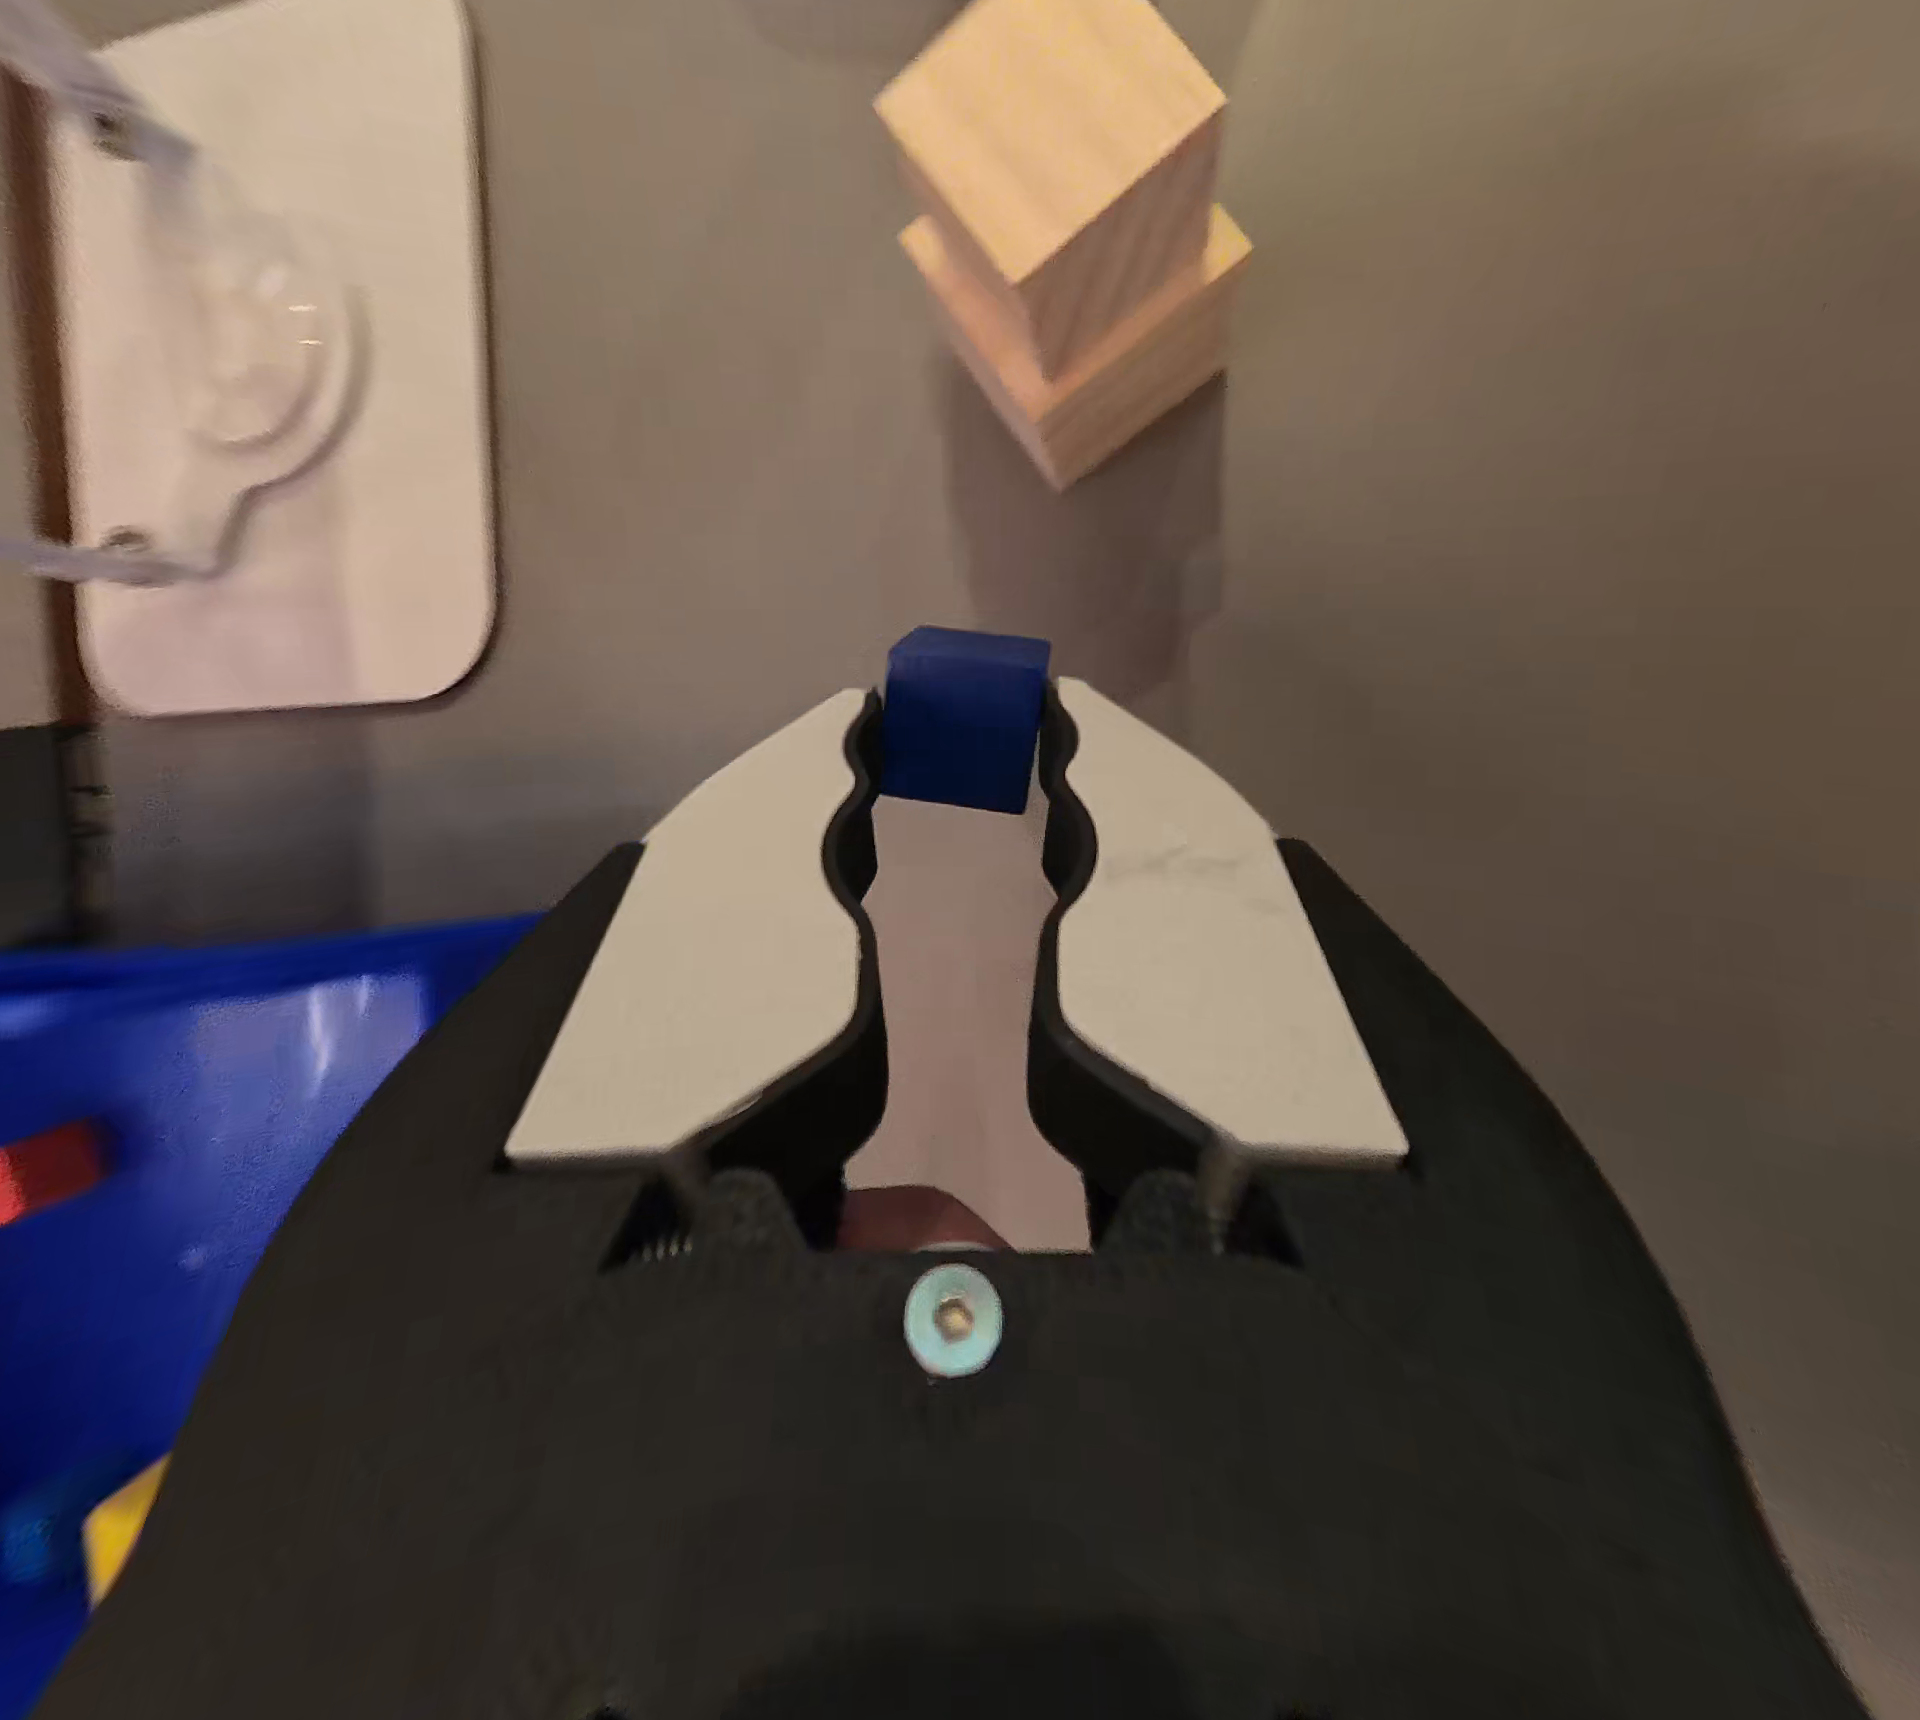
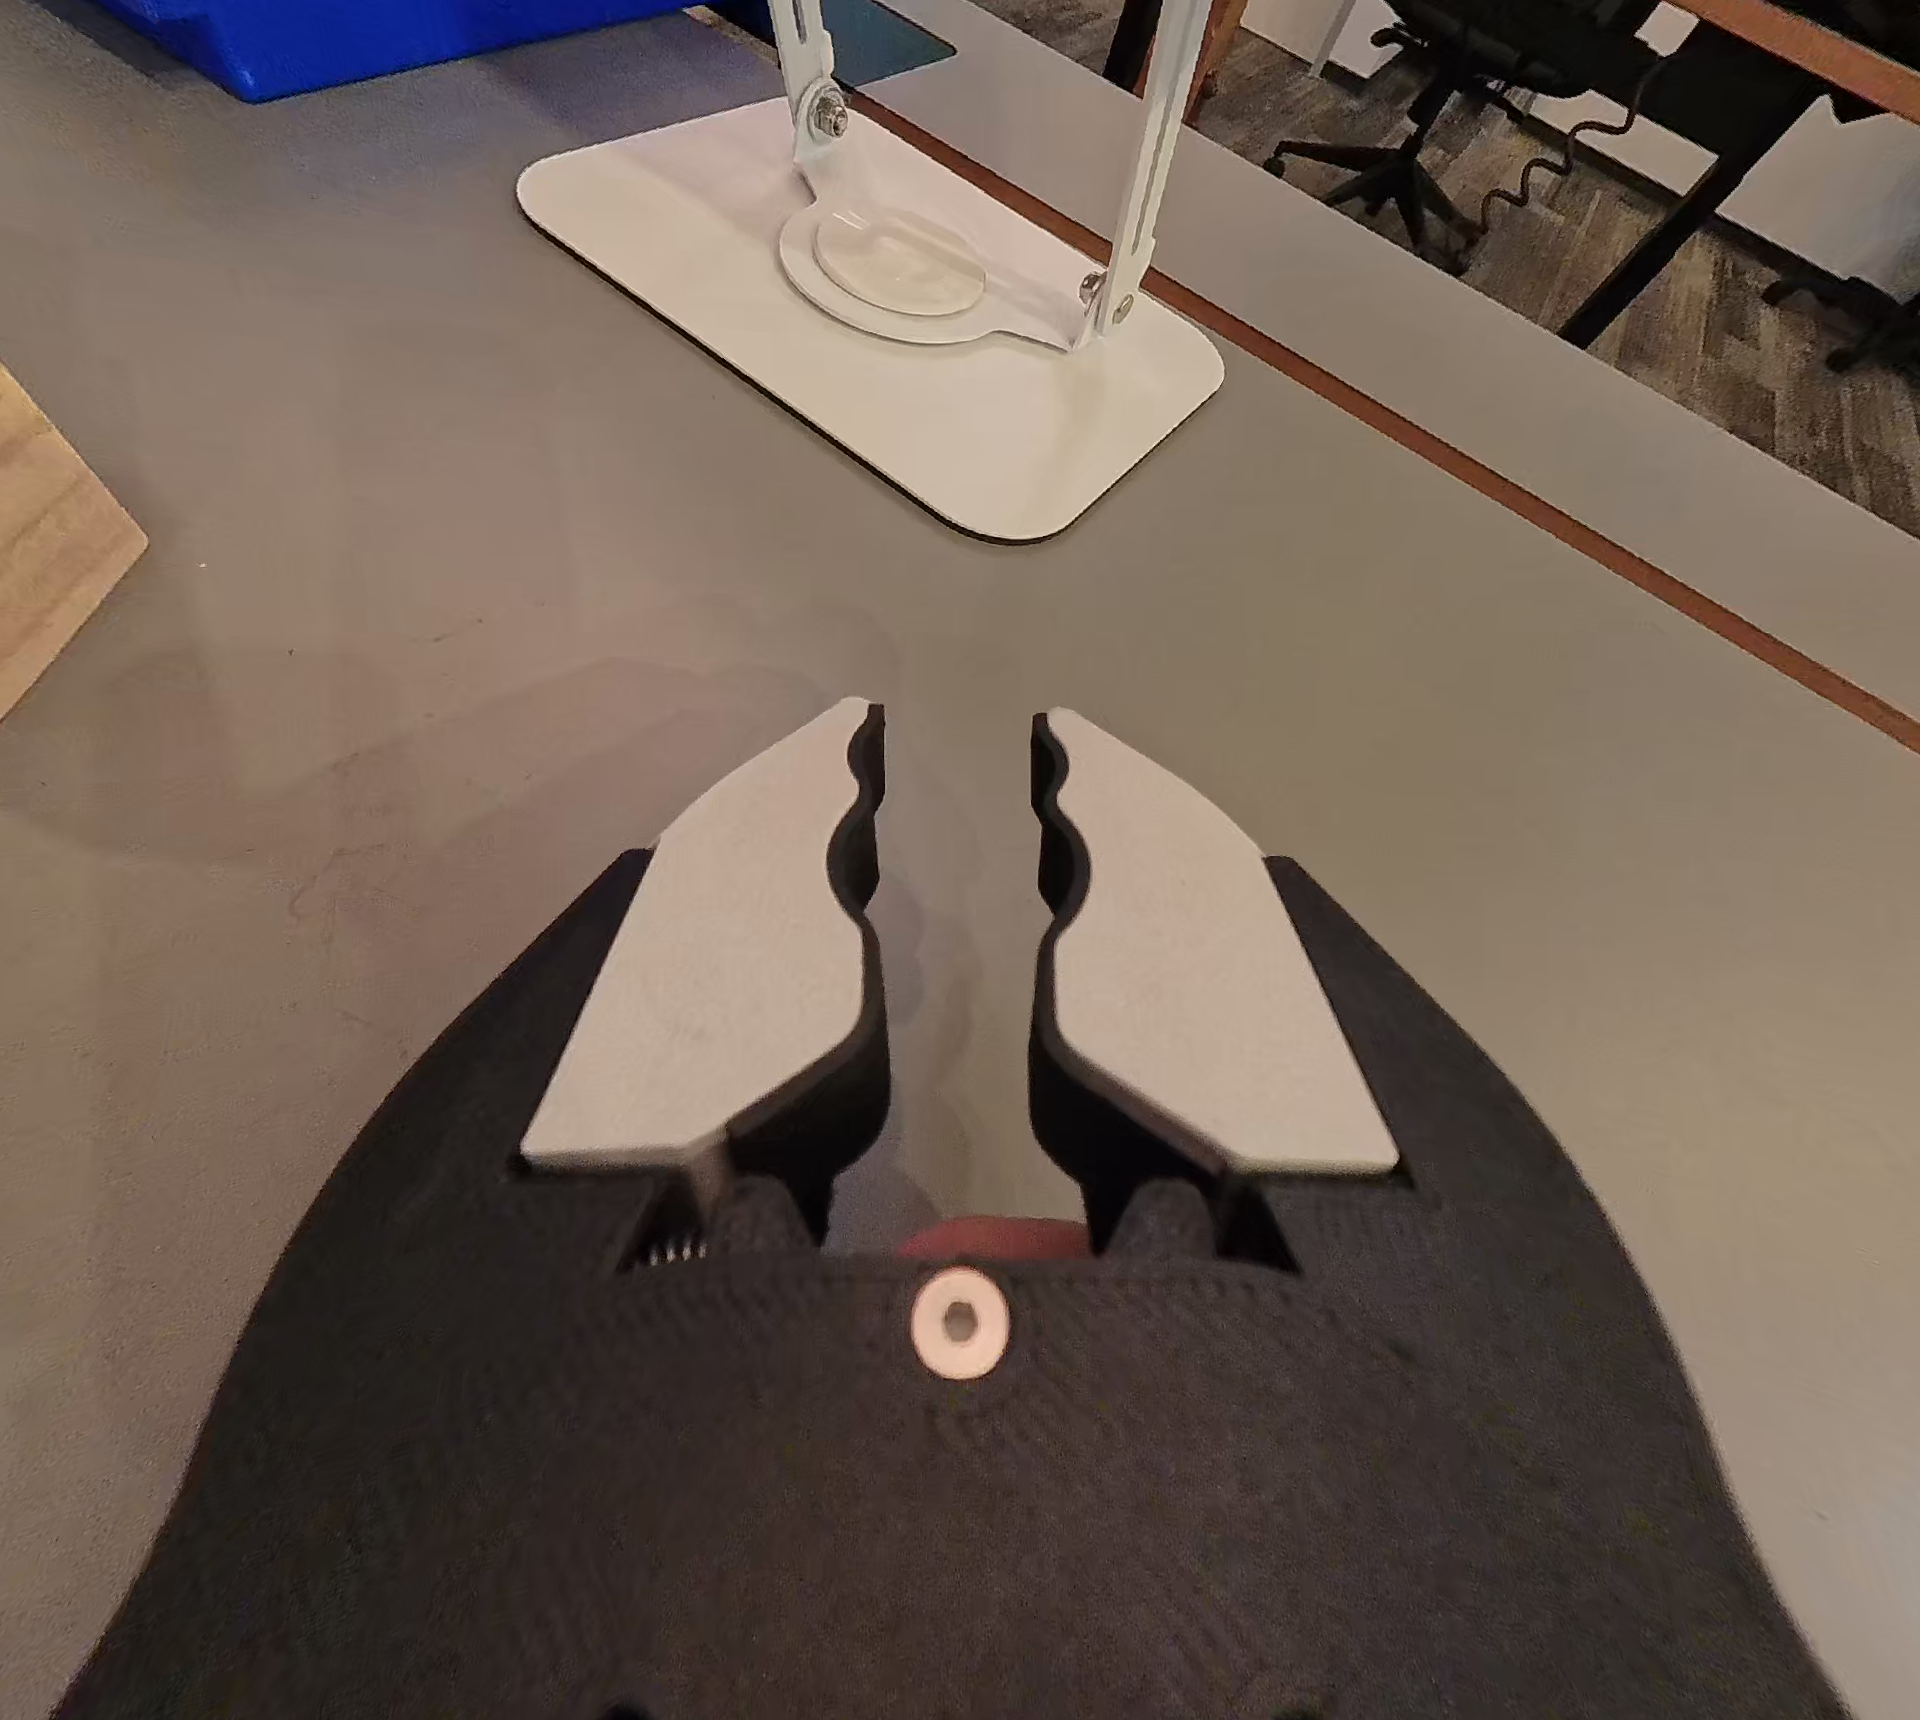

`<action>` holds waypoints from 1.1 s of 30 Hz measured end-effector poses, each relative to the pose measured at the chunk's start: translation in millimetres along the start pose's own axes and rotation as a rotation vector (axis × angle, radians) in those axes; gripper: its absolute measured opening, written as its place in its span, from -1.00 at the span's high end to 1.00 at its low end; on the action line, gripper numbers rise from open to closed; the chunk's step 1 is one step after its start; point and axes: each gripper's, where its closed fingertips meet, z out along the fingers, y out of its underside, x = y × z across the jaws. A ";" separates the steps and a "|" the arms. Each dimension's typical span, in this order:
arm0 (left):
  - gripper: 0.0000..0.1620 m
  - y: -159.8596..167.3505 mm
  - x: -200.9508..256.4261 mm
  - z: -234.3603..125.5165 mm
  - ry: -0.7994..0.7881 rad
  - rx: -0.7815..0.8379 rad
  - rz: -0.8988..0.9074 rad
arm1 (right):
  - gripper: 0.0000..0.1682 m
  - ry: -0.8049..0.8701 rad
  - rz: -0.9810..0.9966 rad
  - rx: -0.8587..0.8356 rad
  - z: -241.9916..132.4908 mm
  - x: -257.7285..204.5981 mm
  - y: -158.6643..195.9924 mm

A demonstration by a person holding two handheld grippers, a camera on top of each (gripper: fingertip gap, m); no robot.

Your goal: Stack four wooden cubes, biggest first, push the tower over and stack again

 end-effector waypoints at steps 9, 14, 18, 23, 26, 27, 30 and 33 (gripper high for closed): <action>0.64 -8.4 31.4 43.0 0.112 -0.010 0.022 | 0.68 0.000 -0.002 -0.001 -0.2 0.1 0.2; 0.12 -7.6 29.1 45.1 0.083 0.021 -0.023 | 0.68 -0.005 -0.003 0.000 -0.1 -1.4 -0.4; 0.26 -8.4 0.3 10.1 -0.015 0.084 -0.036 | 0.68 -0.004 0.003 0.002 -0.3 -0.7 -0.6; 0.34 13.6 -116.3 -70.7 -0.307 0.132 -0.170 | 0.68 -0.005 0.000 -0.003 0.3 -1.0 0.1; 0.43 52.9 -193.6 -80.4 -0.456 0.007 -0.237 | 0.68 -0.006 0.007 -0.002 0.1 -0.4 -0.1; 0.46 65.4 -212.4 -74.7 -0.453 -0.020 -0.278 | 0.68 -0.007 0.009 -0.001 0.0 -0.2 -0.2; 0.47 106.5 -254.9 -48.1 -0.422 -0.129 -0.391 | 0.68 -0.002 0.008 -0.004 0.1 1.1 0.6; 0.43 134.5 -272.4 -22.0 -0.363 -0.249 -0.394 | 0.69 -0.004 0.016 -0.005 0.2 2.0 0.8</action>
